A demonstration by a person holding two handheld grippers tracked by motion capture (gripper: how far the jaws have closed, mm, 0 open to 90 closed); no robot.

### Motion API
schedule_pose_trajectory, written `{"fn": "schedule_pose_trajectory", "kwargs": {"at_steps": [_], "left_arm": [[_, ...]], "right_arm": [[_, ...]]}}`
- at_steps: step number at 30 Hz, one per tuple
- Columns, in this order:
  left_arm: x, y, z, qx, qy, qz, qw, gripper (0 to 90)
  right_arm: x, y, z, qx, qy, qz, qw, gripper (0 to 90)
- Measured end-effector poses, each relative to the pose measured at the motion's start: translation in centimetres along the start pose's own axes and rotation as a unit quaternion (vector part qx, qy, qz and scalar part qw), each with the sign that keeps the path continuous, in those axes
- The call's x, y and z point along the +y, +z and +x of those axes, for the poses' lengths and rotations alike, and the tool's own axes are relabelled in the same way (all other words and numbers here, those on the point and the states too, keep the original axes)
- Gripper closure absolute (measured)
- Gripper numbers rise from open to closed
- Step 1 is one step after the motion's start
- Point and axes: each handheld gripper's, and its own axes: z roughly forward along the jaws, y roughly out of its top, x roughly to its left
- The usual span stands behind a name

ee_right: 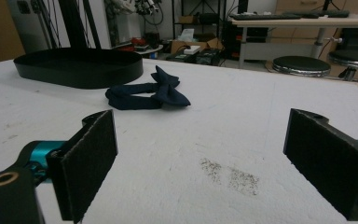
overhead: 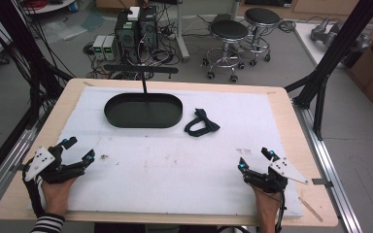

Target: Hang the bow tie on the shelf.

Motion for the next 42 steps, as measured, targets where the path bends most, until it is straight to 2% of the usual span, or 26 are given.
{"fn": "schedule_pose_trajectory", "kwargs": {"at_steps": [4, 7, 11, 20, 25, 29, 30, 32, 33, 35, 42], "left_arm": [[0.0, 0.0, 0.0, 0.000, 0.001, 0.000, 1.0000, 16.0], [0.0, 0.0, 0.0, -0.001, 0.001, 0.003, 1.0000, 16.0], [0.0, 0.0, 0.0, -0.004, 0.001, 0.001, 1.0000, 15.9], [0.0, 0.0, 0.0, -0.003, 0.003, 0.001, 1.0000, 15.9], [0.0, 0.0, 0.0, -0.003, 0.003, 0.001, 1.0000, 15.9], [0.0, 0.0, -0.1, -0.002, 0.003, 0.001, 1.0000, 15.9], [0.0, 0.0, 0.0, -0.003, 0.004, 0.001, 1.0000, 15.9], [0.0, 0.0, 0.0, -0.003, 0.001, 0.001, 1.0000, 15.9], [0.0, 0.0, 0.0, -0.003, 0.001, 0.001, 1.0000, 15.9], [0.0, 0.0, 0.0, -0.003, 0.003, 0.001, 1.0000, 15.9], [0.0, 0.0, 0.0, -0.003, 0.003, 0.002, 1.0000, 16.0]], "right_arm": [[0.0, 0.0, -0.1, 0.001, 0.001, 0.000, 1.0000, 8.7], [0.0, 0.0, 0.0, -0.009, -0.001, -0.002, 1.0000, 8.7], [0.0, 0.0, 0.2, -0.011, -0.013, 0.000, 0.9999, 8.7], [0.0, 0.0, 0.1, -0.011, 0.001, 0.001, 0.9999, 8.7], [0.0, 0.1, 0.3, -0.004, -0.019, 0.002, 0.9998, 8.7], [0.2, 0.3, 0.3, 0.000, -0.020, 0.013, 0.9997, 8.7], [0.3, 0.3, 0.3, -0.001, -0.012, 0.032, 0.9994, 8.7], [0.4, 0.4, 0.2, -0.001, -0.008, 0.042, 0.9991, 8.7], [0.6, 0.6, 0.0, 0.003, 0.002, 0.048, 0.9988, 8.7], [0.9, 0.7, -0.2, 0.005, 0.001, 0.048, 0.9989, 8.7], [4.9, 0.8, -0.6, 0.017, 0.005, 0.043, 0.9989, 8.7]]}}
